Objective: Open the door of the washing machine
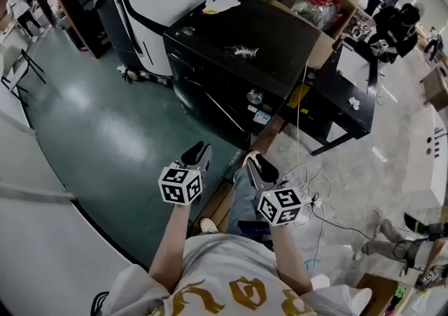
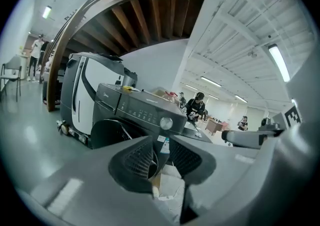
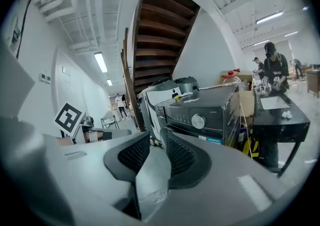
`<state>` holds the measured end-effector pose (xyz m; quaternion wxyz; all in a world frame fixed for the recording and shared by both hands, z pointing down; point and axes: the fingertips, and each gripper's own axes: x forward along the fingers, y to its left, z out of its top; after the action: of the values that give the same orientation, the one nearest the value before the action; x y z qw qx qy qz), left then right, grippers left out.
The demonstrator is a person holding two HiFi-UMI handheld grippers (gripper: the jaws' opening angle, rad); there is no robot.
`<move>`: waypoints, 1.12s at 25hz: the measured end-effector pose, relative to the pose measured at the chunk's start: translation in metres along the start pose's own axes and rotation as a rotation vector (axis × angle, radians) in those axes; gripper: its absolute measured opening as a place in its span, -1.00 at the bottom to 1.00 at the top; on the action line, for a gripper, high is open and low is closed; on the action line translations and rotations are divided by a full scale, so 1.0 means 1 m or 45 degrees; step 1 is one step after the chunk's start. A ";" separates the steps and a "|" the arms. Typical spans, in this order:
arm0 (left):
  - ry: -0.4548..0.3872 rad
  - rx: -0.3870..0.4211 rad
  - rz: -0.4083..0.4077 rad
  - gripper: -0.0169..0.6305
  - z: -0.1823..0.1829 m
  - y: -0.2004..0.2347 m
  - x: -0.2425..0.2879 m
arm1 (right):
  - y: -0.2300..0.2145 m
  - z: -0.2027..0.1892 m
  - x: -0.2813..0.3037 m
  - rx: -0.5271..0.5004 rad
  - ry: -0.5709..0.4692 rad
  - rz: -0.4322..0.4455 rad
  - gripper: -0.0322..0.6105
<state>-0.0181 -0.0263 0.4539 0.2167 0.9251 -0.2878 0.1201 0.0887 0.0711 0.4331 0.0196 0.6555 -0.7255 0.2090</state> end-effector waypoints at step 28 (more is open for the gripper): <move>0.343 -0.136 0.186 -0.19 -0.055 0.102 0.245 | -0.120 -0.039 0.094 0.207 0.211 -0.083 -0.52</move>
<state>0.1141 -0.1937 0.6206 0.2929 0.8643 -0.3288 0.2431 0.1812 -0.0117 0.5301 0.0330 0.6587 -0.6802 0.3199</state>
